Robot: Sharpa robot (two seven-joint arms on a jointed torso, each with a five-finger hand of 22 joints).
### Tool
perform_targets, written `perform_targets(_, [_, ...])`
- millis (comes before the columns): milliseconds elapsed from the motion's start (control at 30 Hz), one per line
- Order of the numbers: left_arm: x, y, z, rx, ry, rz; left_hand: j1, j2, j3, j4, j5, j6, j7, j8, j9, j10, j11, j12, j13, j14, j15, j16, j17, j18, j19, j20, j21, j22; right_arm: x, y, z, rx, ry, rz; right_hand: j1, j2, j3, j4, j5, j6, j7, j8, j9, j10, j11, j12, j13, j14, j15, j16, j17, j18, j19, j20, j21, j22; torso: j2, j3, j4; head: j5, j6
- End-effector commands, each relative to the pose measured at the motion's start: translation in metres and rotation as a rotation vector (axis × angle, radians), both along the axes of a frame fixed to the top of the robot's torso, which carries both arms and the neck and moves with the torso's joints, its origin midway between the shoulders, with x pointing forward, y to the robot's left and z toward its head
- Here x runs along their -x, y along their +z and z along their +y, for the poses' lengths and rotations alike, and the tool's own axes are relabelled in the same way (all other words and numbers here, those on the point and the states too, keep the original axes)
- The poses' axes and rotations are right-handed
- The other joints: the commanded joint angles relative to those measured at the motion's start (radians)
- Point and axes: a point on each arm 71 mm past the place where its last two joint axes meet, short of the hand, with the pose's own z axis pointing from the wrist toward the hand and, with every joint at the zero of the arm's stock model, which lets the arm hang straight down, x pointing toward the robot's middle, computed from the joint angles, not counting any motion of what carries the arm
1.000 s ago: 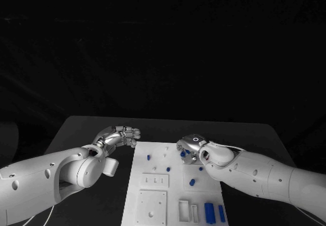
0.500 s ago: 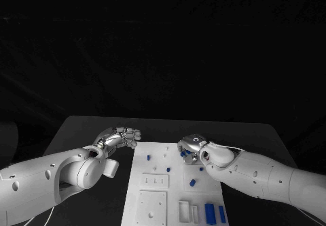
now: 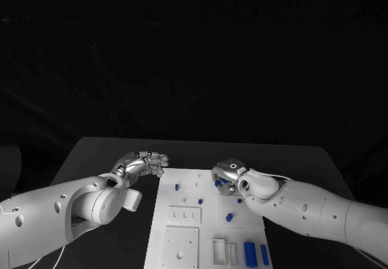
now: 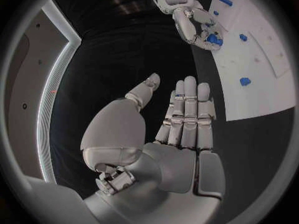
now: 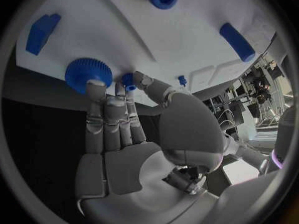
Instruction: Assemble the parts on the task board
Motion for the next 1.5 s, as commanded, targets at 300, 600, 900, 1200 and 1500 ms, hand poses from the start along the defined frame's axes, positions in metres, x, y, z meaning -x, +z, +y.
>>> perform_targets(300, [0.001, 0.002, -0.004, 0.007, -0.025, -0.004, -0.007, 0.0, 0.0, 0.003, 0.002, -0.002, 0.002, -0.005, 0.0, -0.003, 0.002, -0.004, 0.002, -0.007, -0.003, 0.007, 0.002, 0.015, -0.009, 0.001, 0.004, 0.02, 0.003, 0.002, 0.005, -0.01, -0.02, -0.071, 0.007, 0.029, 0.028, -0.005, -0.005, 0.032, -0.012, 0.018, 0.019, 0.041, -0.005, 0.014, 0.02, -0.005, -0.023, 0.018, -0.004, 0.063, 0.008, -0.01, 0.023, 0.024, 0.003, -0.0003, -0.0015, 0.001, 0.004])
perform_targets(600, [0.001, 0.002, -0.004, 0.007, -0.025, -0.005, -0.007, 0.0, 0.001, 0.002, 0.002, -0.002, 0.002, -0.006, 0.001, -0.003, 0.002, -0.005, 0.003, -0.007, -0.003, 0.007, 0.002, 0.015, -0.01, 0.001, 0.005, 0.02, 0.007, 0.007, 0.016, -0.036, -0.021, -0.113, 0.007, 0.03, 0.031, -0.01, -0.004, 0.038, -0.015, 0.02, 0.022, 0.046, -0.007, 0.013, 0.024, -0.005, -0.026, 0.024, -0.004, 0.063, 0.01, -0.01, 0.031, 0.023, 0.005, -0.0011, -0.0015, 0.004, 0.009])
perform_targets(900, [0.0, 0.002, -0.005, 0.007, -0.026, -0.005, -0.007, 0.0, 0.001, 0.002, 0.002, -0.002, 0.002, -0.006, 0.001, -0.003, 0.002, -0.006, 0.004, -0.007, -0.003, 0.007, 0.002, 0.015, -0.01, 0.001, 0.005, 0.02, 0.008, 0.013, 0.034, -0.062, -0.003, -0.143, 0.007, 0.028, 0.033, -0.012, -0.004, 0.041, -0.016, 0.021, 0.023, 0.048, -0.008, 0.012, 0.026, -0.006, -0.026, 0.026, -0.004, 0.063, 0.01, -0.009, 0.035, 0.023, 0.007, -0.0018, -0.0019, 0.006, 0.013])
perform_targets(1200, [0.0, 0.003, -0.008, 0.009, -0.032, -0.008, -0.007, 0.0, 0.002, 0.001, 0.002, -0.002, 0.002, -0.006, 0.001, -0.003, 0.002, -0.007, 0.005, -0.007, -0.003, 0.007, 0.002, 0.015, -0.01, 0.001, 0.006, 0.02, 0.008, 0.017, 0.05, -0.089, -0.006, -0.177, 0.008, 0.026, 0.037, -0.013, -0.004, 0.042, -0.017, 0.021, 0.024, 0.048, -0.008, 0.011, 0.027, -0.007, -0.026, 0.028, -0.005, 0.063, 0.01, -0.009, 0.038, 0.023, 0.008, -0.0025, -0.0012, 0.006, 0.014])
perform_targets(1500, [-0.001, 0.006, -0.011, 0.01, -0.037, -0.014, -0.007, 0.001, 0.003, 0.001, 0.002, -0.002, 0.002, -0.007, 0.001, -0.003, 0.002, -0.008, 0.005, -0.007, -0.003, 0.007, 0.002, 0.015, -0.01, 0.001, 0.006, 0.02, 0.002, 0.022, 0.057, -0.075, -0.001, -0.212, 0.009, 0.023, 0.041, -0.013, -0.004, 0.044, -0.017, 0.02, 0.025, 0.049, -0.008, 0.009, 0.028, -0.007, -0.026, 0.03, -0.006, 0.063, 0.009, -0.009, 0.042, 0.023, 0.01, -0.0026, -0.0005, 0.008, 0.015])
